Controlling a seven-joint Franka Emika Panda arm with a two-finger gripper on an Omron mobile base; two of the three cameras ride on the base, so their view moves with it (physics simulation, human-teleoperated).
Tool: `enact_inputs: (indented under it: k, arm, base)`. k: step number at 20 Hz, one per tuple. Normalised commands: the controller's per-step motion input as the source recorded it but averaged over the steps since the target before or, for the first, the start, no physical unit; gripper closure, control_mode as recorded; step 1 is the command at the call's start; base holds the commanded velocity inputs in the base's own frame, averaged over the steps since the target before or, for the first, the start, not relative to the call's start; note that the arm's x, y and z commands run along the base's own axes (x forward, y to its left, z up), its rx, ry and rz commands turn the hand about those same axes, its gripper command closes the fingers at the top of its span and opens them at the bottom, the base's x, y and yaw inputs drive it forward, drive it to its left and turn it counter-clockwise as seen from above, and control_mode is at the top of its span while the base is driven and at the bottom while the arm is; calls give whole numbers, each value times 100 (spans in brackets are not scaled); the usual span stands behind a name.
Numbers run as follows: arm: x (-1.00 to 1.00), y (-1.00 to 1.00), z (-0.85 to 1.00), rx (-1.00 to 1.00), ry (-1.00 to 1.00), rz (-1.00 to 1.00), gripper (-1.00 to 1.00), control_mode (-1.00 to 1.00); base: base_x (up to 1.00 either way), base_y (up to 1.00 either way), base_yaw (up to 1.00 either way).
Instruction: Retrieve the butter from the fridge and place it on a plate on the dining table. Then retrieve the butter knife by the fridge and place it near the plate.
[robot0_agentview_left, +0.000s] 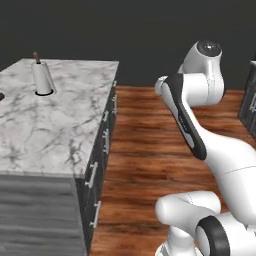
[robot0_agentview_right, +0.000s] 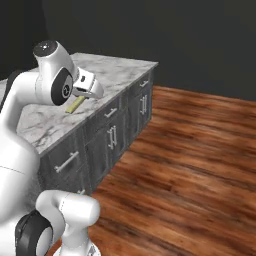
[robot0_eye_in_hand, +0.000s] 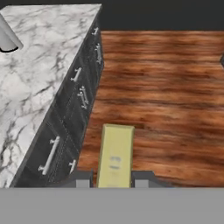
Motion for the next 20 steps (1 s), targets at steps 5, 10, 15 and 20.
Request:
enact_inputs:
  k: [5,10,15,20]
  arm:
    - [0,0,0,0,0,0,100,100]
    - [0,0,0,0,0,0,100,100]
    - [0,0,0,0,0,0,100,100]
    - [0,0,0,0,0,0,100,100]
  base:
    - [-37,71,25]
    - [-29,97,34]
    - [0,91,42]
    - [12,88,43]
